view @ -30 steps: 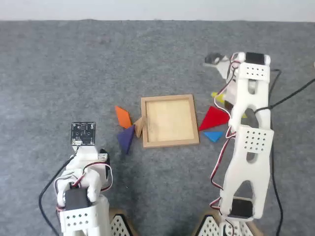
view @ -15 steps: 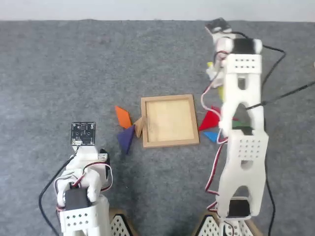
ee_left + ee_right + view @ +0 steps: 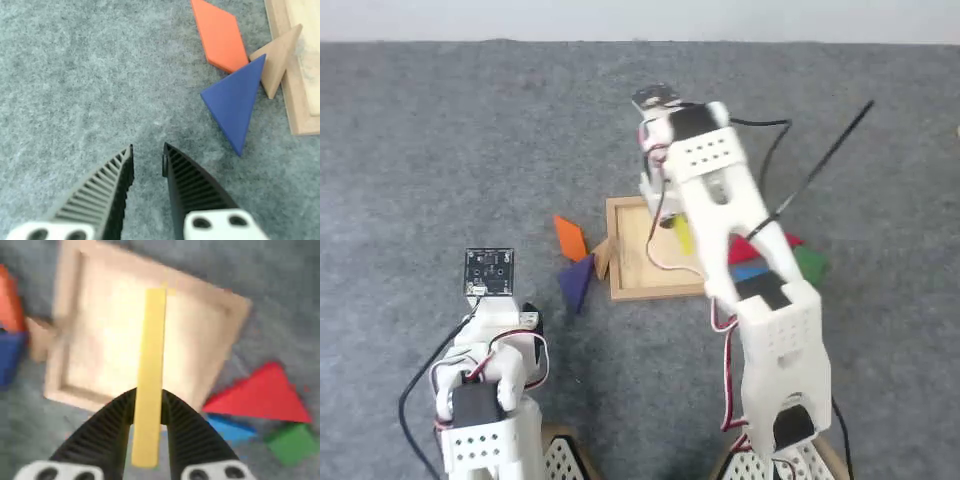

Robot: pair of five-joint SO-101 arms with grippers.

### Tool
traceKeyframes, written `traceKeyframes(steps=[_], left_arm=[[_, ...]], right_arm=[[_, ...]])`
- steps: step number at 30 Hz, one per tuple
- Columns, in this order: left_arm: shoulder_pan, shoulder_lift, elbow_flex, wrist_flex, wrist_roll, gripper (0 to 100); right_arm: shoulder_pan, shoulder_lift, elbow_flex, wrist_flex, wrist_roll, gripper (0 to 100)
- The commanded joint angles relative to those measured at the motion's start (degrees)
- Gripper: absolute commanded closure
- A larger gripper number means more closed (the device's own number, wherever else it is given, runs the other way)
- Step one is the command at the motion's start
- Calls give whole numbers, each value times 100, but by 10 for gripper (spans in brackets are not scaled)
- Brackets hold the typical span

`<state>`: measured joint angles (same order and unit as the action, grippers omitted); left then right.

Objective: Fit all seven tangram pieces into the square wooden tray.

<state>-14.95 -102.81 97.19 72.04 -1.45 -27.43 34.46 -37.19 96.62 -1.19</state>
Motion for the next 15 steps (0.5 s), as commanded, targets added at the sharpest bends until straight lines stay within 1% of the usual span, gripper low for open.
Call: traceKeyframes(steps=[1,7,10,12,15], left_arm=[[-35,-114,-75,18,-9,907],[-35,-114,-75,18,-9,907],[-35,-114,-75,18,-9,907],[-35,-114,-75,18,-9,907],[-35,-114,-75,18,-9,907]], right_arm=[[-409,57,-44,-400,-642,992],[-989,637,-53,-892,-1477,991],[-1015,778,-53,-936,-1591,987],[-1007,787,-62,-875,-1538,952],[-1007,840,-53,-778,-1398,842]])
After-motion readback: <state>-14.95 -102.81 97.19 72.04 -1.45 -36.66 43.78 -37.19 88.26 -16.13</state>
